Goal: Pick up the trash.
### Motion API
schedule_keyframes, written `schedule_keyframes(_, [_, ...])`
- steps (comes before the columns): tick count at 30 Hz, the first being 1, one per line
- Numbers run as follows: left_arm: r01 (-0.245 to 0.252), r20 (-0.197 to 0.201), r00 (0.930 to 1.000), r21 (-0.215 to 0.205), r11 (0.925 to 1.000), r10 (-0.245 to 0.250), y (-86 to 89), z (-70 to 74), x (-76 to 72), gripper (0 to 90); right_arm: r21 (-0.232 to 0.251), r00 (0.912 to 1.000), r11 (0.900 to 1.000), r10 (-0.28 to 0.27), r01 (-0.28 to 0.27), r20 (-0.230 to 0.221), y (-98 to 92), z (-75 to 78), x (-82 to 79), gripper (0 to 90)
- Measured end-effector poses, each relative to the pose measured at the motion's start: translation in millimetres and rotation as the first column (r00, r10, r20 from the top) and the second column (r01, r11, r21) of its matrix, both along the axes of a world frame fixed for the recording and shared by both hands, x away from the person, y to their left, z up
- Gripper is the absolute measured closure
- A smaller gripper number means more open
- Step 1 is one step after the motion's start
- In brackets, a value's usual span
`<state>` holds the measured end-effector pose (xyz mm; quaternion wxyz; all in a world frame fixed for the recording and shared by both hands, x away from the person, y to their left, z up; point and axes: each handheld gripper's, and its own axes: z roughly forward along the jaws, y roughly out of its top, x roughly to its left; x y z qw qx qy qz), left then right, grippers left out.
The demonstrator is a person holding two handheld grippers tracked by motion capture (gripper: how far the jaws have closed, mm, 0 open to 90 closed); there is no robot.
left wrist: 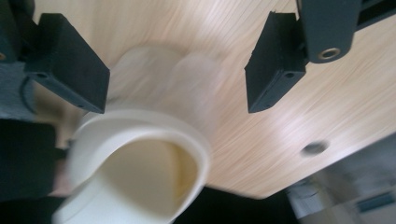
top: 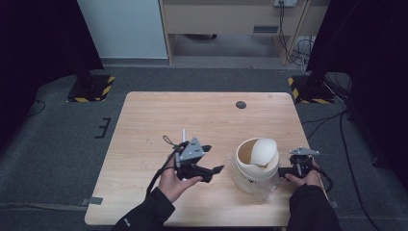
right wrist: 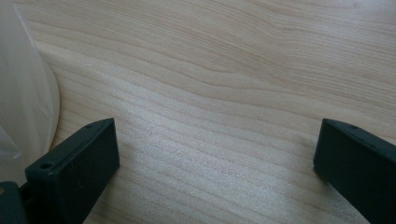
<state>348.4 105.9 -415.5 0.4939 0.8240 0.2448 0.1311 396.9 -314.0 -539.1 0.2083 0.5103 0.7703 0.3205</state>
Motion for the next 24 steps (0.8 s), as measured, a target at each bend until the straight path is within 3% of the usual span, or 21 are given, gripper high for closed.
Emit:
schedule_keyframes(4, [-0.119,-0.053,0.9911,0.052,0.9915,0.122,32.6,-24.6,5.0,25.6,0.000,1.0000,1.000,0.000,0.000,0.000,0.0,0.0,0.0,0.5])
schedule_keyframes(8, [-0.210,-0.114,0.9691,0.082,0.9742,0.219,50.6,-46.7,9.3,29.3,0.000,1.0000,1.000,0.000,0.000,0.000,0.0,0.0,0.0,0.6])
schedule_keyframes(11, [-0.253,-0.126,0.9553,0.124,0.9596,0.268,52.1,-58.9,11.3,33.1,0.000,1.0000,1.000,0.000,0.000,0.000,0.0,0.0,0.0,0.6])
schedule_keyframes(12, [-0.264,-0.129,0.9508,0.136,0.9549,0.281,51.1,-62.0,12.1,34.0,0.000,1.0000,1.000,0.001,-0.001,0.000,0.0,0.0,0.0,0.6])
schedule_keyframes(13, [-0.264,-0.129,0.9508,0.136,0.9549,0.281,51.1,-62.0,12.1,34.8,0.000,1.0000,1.000,0.001,-0.001,0.000,0.0,0.0,0.0,0.6])
schedule_keyframes(14, [-0.278,-0.144,0.9431,0.154,0.9481,0.300,48.2,-68.4,14.5,34.9,0.001,1.0000,1.000,0.001,-0.001,0.000,0.0,0.0,0.0,0.6])
schedule_keyframes(15, [-0.278,-0.144,0.9431,0.154,0.9481,0.300,48.2,-68.4,14.5,35.4,0.001,1.0000,1.000,0.001,-0.001,0.000,0.0,0.0,0.0,0.6])
schedule_keyframes(16, [-0.294,-0.162,0.9320,0.187,0.9374,0.324,44.1,-76.5,17.2,36.5,0.000,1.0000,1.000,0.002,-0.002,0.001,-0.1,-0.1,0.0,0.7])
schedule_keyframes(17, [-0.297,-0.169,0.9283,0.200,0.9337,0.331,42.3,-80.2,18.3,37.0,0.001,1.0000,1.000,0.001,-0.001,0.000,0.0,0.0,0.0,0.7])
schedule_keyframes(24, [-0.291,-0.203,0.9131,0.282,0.9140,0.354,35.2,-94.2,21.3,45.5,0.003,1.0000,1.000,0.002,-0.002,0.000,0.1,0.0,-0.1,0.7])
